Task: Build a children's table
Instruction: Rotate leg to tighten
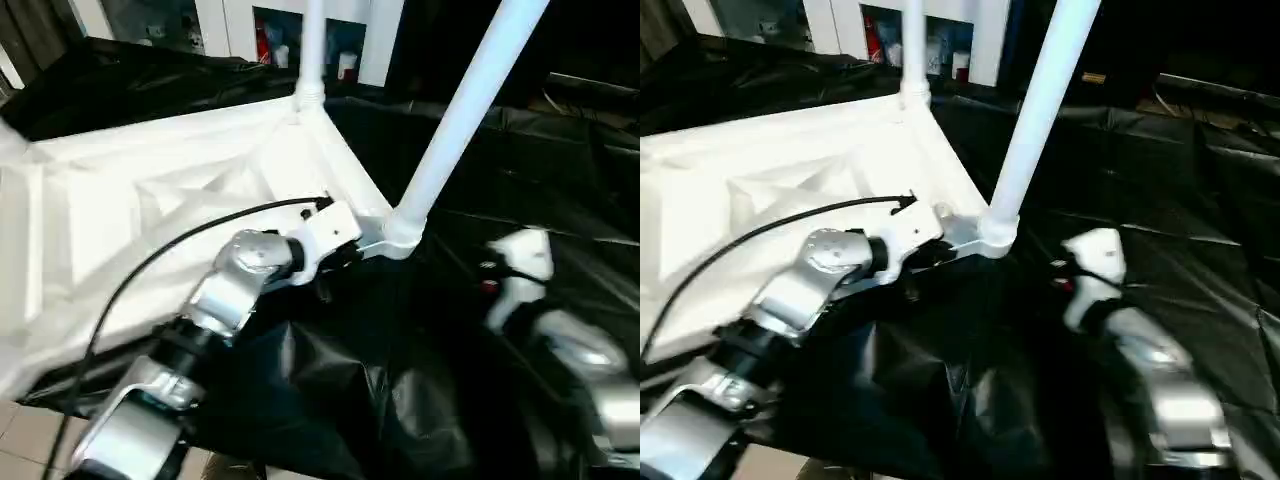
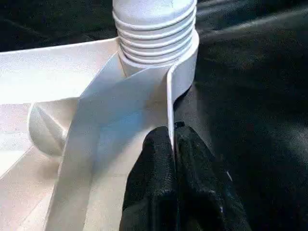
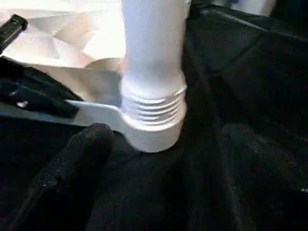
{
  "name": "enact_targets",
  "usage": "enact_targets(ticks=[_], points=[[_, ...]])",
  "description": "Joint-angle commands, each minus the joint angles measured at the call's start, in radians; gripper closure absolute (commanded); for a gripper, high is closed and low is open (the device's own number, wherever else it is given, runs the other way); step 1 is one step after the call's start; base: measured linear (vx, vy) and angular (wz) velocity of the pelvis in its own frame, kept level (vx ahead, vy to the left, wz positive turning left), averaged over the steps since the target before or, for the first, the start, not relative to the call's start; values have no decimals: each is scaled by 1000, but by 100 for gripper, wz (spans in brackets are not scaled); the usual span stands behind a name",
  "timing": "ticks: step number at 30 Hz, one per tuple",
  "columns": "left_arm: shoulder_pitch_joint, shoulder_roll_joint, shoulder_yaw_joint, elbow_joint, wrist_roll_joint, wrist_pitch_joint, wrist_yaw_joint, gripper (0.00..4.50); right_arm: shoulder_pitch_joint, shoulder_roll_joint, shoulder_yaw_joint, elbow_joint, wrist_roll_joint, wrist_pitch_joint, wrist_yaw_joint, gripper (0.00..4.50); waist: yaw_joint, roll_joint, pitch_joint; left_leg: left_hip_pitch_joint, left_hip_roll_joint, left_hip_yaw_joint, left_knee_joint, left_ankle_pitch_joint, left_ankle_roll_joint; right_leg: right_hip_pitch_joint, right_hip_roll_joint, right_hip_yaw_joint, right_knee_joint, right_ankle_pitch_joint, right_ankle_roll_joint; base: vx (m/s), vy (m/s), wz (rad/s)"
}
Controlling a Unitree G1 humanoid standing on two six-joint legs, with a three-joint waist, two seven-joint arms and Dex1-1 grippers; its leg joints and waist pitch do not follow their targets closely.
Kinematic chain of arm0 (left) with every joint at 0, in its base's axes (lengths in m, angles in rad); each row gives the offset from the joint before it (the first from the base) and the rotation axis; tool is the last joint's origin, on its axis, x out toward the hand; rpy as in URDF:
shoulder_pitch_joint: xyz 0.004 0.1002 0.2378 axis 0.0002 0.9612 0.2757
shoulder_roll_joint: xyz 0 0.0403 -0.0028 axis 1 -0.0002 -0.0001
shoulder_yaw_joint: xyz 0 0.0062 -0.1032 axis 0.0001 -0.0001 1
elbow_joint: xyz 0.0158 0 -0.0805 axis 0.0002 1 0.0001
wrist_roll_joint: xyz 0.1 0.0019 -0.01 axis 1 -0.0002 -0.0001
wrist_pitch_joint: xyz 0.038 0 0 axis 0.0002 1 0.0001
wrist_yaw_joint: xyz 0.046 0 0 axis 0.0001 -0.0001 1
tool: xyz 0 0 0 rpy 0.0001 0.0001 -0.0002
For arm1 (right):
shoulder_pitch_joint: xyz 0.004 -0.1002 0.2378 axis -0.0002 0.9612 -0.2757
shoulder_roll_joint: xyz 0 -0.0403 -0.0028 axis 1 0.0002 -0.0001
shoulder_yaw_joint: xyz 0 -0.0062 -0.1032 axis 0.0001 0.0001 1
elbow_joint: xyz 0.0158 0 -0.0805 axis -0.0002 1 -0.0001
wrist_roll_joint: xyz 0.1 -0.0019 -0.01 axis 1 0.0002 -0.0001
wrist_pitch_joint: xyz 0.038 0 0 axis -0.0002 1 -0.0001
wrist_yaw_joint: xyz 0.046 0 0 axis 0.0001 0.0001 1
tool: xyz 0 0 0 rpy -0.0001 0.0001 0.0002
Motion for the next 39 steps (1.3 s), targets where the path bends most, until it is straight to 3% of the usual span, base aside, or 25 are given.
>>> enact_targets(ticks=[1,3,5,7,11,13,24,27,35,36,37,39], points=[[35,4,-21,15,-22,-21,-45,450,2,-27,-10,-14,26,16,48,7,3,-9,-59,34,40,-13,-64,-201,74,24,-11,13,-68,-217,-174,0,0,0],[46,22,-28,-12,-44,-38,-102,450,1,-65,-2,-9,59,34,116,7,5,-5,-64,35,40,-11,-59,-161,90,28,-8,11,-59,-137,-200,0,0,0],[55,42,-42,-34,-61,-52,-158,450,-2,-97,20,-7,100,68,205,7,5,-7,-66,33,40,-11,-54,-129,113,34,-6,9,-50,-64,-225,0,0,0],[56,44,-44,-37,-64,-56,-167,450,-2,-107,30,-8,108,78,229,7,6,-3,-70,40,40,-7,-50,-104,130,31,-3,10,-44,-6,-252,0,0,0],[73,61,-56,-94,-96,-38,-238,450,-57,-128,92,82,16,13,235,7,8,-5,-73,38,40,-5,-46,-83,132,35,-6,8,-35,26,-280,0,0,0],[79,65,-58,-108,-104,-36,-254,450,-86,-120,103,115,5,-3,236,7,14,-5,-72,46,42,2,-43,-96,131,32,-6,12,-36,12,-289,0,0,0],[93,73,-62,-133,-101,-29,-279,450,-140,-102,155,177,-5,-50,288,7,21,-7,-78,48,46,10,-40,-127,110,31,-8,14,-34,-47,-266,0,0,0],[90,75,-61,-129,-98,-30,-278,450,-147,-95,158,195,-7,-67,296,24,22,-9,-80,45,44,11,-37,-110,114,32,-6,14,-31,-30,-269,0,0,0],[95,70,-55,-123,-92,-25,-263,450,-172,-86,168,231,-6,-100,319,105,19,-18,-77,44,45,11,-36,-131,112,28,-7,15,-34,-106,-251,0,0,0],[97,69,-55,-124,-91,-24,-260,450,-173,-87,170,236,-7,-104,323,110,17,-32,-78,43,45,11,-34,-125,117,30,-7,14,-33,-108,-247,0,0,0],[98,69,-54,-124,-91,-24,-260,450,-174,-87,170,237,-7,-104,323,130,18,-28,-78,43,45,10,-34,-119,119,30,-8,14,-32,-108,-246,0,0,0],[104,69,-51,-128,-91,-21,-252,450,-179,-85,174,250,-8,-111,333,142,17,-34,-78,43,45,11,-33,-112,124,28,-9,14,-32,-117,-241,0,0,0]])
